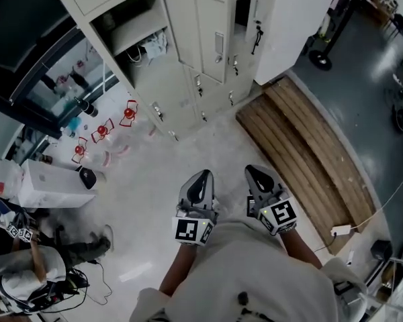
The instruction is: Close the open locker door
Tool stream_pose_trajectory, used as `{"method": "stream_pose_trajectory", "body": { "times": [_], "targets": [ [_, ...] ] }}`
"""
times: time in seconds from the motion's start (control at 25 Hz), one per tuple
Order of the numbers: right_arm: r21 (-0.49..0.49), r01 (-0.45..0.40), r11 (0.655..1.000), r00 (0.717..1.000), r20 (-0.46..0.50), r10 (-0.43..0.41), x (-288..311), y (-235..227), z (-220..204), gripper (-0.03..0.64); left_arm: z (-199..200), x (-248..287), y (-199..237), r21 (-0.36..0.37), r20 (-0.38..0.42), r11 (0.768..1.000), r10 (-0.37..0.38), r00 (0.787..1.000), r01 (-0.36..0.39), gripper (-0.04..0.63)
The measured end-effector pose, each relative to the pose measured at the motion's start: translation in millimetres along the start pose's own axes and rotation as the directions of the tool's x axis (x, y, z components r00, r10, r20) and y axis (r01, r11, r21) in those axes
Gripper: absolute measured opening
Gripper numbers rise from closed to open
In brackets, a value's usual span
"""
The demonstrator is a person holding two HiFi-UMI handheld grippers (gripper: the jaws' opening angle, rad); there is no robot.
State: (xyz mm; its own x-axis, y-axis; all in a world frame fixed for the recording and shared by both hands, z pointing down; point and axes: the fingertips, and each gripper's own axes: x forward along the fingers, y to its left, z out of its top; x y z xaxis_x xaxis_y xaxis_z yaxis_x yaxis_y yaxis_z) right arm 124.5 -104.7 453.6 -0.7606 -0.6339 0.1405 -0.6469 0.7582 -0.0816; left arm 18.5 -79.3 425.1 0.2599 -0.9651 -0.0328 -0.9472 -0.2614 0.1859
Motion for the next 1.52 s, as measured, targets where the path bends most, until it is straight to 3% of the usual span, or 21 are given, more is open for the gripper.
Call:
{"method": "stream_pose_trajectory", "body": {
  "times": [0.16, 0.4, 0.56, 0.8, 1.04, 1.28, 1.52],
  "targets": [
    [0.011, 0.0, 1.0, 1.0, 0.022, 0.0, 38.7, -3.8, 10.2, 0.029, 8.9, 16.7, 24.4, 0.034, -0.006, 0.999, -0.022, 1.0, 0.022, 0.016],
    [-0.018, -0.061, 0.998, 0.997, 0.044, 0.061, 77.7, -1.9, 24.7, 0.029, 28.0, 30.3, 48.9, 0.051, 0.019, 0.999, 0.012, 1.0, -0.013, 0.017],
    [-0.04, -0.103, 0.994, 0.994, 0.027, 0.104, 101.6, -14.6, 22.0, 0.029, 22.0, 40.6, 61.6, 0.046, 0.021, 0.997, 0.064, 0.998, -0.065, 0.017],
    [0.001, -0.177, 0.984, 0.983, 0.042, 0.177, 133.1, -49.8, 24.8, 0.031, 19.6, 68.5, 78.0, 0.042, 0.037, 0.984, 0.174, 0.984, -0.176, 0.017],
    [-0.002, -0.335, 0.942, 0.942, 0.005, 0.335, 174.1, -90.5, 32.2, 0.031, 27.5, 125.7, 85.8, 0.03, 0.089, 0.951, 0.304, 0.949, -0.307, 0.015],
    [-0.038, -0.428, 0.903, 0.903, 0.021, 0.429, 216.5, -146.6, 52.3, 0.029, 26.9, 191.0, 77.6, 0.056, 0.105, 0.929, 0.358, 0.928, -0.365, 0.016],
    [-0.081, -0.519, 0.851, 0.852, 0.024, 0.522, 244.7, -190.5, 73.1, 0.031, 27.8, 229.6, 66.1, 0.053, 0.126, 0.894, 0.437, 0.891, -0.445, 0.015]
  ]
}}
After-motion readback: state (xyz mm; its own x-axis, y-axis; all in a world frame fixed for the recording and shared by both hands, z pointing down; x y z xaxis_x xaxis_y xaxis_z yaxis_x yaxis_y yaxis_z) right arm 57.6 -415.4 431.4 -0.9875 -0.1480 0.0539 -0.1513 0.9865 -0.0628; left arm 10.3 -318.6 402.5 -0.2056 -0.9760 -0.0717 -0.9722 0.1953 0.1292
